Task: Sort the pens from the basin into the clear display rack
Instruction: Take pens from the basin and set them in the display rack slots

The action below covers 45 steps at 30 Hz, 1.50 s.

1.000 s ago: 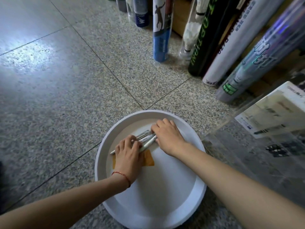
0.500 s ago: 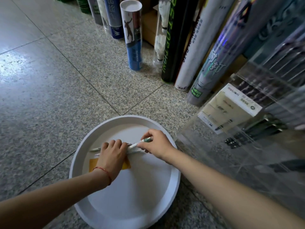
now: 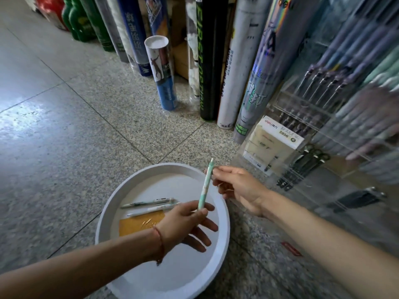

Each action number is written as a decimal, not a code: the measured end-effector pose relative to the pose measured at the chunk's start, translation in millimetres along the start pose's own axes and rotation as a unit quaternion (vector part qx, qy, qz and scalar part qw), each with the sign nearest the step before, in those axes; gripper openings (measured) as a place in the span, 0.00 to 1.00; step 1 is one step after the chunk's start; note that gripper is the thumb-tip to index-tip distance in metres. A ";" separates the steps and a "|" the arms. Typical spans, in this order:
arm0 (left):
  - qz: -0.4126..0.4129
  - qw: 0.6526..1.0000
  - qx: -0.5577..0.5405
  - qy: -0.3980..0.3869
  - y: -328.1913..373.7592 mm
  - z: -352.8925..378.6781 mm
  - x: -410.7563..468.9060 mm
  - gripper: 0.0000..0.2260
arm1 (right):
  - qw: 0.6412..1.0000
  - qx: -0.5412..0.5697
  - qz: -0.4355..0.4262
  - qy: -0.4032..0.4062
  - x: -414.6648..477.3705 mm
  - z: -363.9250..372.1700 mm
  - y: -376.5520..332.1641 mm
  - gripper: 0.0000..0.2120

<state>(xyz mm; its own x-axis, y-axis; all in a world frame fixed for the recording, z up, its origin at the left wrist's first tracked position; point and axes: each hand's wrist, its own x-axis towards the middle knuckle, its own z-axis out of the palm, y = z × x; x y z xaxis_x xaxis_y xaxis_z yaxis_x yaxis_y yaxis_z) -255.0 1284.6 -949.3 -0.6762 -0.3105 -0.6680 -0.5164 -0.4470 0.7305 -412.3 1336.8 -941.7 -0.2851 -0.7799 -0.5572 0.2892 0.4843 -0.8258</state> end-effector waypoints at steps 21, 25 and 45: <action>0.120 0.962 0.201 -0.141 78.7 111.8 -47.3 0.14 | 0.947 -0.059 -0.306 0.071 -175.2 -81.0 -60.3 0.05; 0.314 0.881 0.327 -0.135 113.6 158.5 -35.7 0.18 | 0.883 -0.030 -0.416 0.218 -230.3 -134.4 -85.1 0.06; 0.643 0.542 0.527 0.122 147.7 218.3 32.5 0.28 | 0.808 -0.346 -0.300 0.370 -225.8 -178.3 -84.5 0.09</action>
<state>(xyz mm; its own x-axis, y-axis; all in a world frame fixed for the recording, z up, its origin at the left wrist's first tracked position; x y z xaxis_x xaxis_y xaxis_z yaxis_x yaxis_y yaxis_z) -468.0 1391.6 -832.1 -0.8099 0.0432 0.5849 0.1989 0.9584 0.2046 -535.3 1542.7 -761.8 -0.7268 -0.6300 0.2735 -0.6112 0.4117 -0.6760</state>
